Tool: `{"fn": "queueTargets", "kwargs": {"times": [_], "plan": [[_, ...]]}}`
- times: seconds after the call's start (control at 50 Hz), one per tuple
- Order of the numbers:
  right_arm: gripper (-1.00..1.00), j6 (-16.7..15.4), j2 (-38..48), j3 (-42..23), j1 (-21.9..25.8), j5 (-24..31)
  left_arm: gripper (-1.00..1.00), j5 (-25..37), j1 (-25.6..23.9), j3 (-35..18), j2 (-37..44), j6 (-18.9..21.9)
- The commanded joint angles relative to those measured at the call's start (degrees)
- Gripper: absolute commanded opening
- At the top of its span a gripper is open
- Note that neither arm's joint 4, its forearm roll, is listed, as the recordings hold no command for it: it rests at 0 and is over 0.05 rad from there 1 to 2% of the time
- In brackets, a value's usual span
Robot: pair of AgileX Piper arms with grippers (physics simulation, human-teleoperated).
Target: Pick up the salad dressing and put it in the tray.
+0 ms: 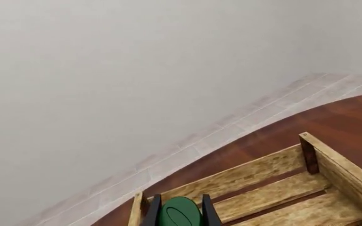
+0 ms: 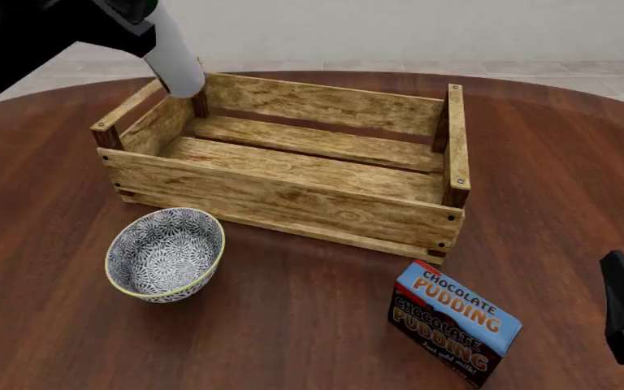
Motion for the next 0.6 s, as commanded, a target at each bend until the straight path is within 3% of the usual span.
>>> {"fn": "queueTargets", "kwargs": {"times": [0.02,0.6], "plan": [[1.0,0.0,0.0,-0.1,-0.2,0.0,-1.0,-1.7,-2.3,-2.0,3.7,2.7],[1.0,0.1,0.0,0.1,-0.1,-0.2,-1.0,-0.3,-3.7,-9.0,13.2,2.2]]}}
